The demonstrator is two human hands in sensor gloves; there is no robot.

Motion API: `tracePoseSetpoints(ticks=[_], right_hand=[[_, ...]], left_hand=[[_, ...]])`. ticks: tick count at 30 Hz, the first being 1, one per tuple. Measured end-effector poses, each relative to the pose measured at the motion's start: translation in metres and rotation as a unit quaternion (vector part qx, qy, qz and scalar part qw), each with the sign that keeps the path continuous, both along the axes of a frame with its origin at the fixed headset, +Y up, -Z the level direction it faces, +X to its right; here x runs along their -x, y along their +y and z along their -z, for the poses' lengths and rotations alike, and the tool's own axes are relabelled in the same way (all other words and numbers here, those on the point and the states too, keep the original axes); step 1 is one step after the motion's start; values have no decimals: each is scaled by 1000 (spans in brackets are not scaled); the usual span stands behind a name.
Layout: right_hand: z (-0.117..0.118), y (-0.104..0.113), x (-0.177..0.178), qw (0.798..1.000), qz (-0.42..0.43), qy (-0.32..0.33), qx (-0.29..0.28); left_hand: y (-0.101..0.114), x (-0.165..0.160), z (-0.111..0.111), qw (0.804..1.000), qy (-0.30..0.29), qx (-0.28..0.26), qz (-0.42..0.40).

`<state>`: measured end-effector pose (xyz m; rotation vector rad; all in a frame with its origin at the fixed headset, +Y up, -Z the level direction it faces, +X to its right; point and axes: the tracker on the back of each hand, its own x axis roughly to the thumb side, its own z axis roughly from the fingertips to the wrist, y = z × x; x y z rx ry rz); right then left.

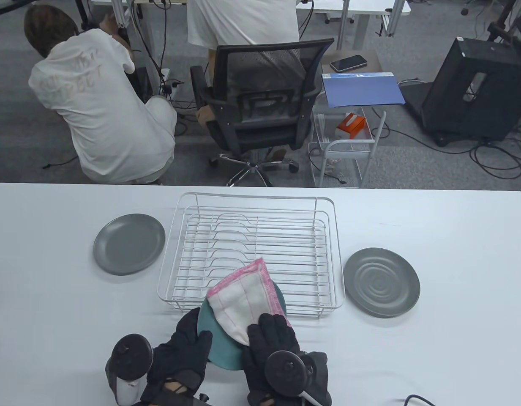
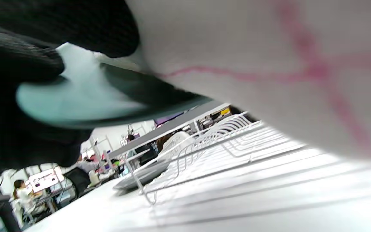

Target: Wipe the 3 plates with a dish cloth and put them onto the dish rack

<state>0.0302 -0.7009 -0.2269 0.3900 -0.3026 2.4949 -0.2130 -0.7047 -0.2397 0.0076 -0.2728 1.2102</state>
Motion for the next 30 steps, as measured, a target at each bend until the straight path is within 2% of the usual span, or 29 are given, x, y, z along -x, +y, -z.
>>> tracePoseSetpoints(ticks=[5, 8, 14, 17, 21, 24, 27, 30], right_hand=[[8, 0, -17, 999, 50, -13, -7], [14, 1, -27, 995, 97, 7, -6], [12, 9, -35, 989, 142, 33, -29], [9, 12, -33, 980, 182, 59, -47], [7, 12, -25, 969, 208, 123, -56], [6, 10, -15, 951, 236, 198, -36], [5, 5, -3, 922, 276, 272, 29], [5, 3, -2, 908, 310, 276, 59]], left_hand=[[-2, -15, 1, 997, -69, -1, 28], [-7, -21, 1, 995, -98, 13, 20], [-4, -34, -3, 989, -132, -13, 71], [-6, -39, -4, 985, -153, -12, 78], [-4, -41, -6, 983, -142, -31, 109], [-2, -39, -6, 984, -126, -42, 117], [-3, -34, -5, 988, -102, -44, 111], [-3, -30, -5, 990, -93, -46, 99]])
